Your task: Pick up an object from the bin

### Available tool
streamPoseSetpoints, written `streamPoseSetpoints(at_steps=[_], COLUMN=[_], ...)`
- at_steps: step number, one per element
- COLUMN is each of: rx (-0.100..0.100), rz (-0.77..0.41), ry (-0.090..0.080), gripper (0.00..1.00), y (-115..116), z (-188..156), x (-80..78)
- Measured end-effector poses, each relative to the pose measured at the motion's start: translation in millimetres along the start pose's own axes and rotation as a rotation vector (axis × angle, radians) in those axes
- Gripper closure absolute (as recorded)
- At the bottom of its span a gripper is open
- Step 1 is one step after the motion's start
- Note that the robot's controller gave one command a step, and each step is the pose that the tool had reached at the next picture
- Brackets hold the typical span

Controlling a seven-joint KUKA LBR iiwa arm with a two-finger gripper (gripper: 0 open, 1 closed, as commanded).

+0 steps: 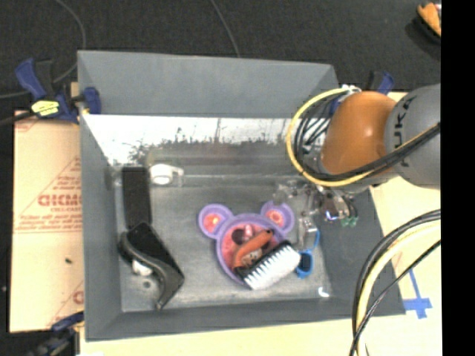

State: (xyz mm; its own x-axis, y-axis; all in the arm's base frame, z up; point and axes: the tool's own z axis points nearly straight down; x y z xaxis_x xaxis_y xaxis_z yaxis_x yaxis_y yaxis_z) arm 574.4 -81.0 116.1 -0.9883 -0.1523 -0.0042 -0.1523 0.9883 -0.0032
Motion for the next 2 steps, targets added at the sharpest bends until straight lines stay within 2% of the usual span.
streamPoseSetpoints(at_steps=[1, 2], rx=[0.000, -0.001], rz=[-0.074, 0.006], ry=[-0.002, -0.002], gripper=[0.00, 0.00], y=[36.6, 26.6], z=[-39.8, -1.3], x=[-21.8, -26.3])
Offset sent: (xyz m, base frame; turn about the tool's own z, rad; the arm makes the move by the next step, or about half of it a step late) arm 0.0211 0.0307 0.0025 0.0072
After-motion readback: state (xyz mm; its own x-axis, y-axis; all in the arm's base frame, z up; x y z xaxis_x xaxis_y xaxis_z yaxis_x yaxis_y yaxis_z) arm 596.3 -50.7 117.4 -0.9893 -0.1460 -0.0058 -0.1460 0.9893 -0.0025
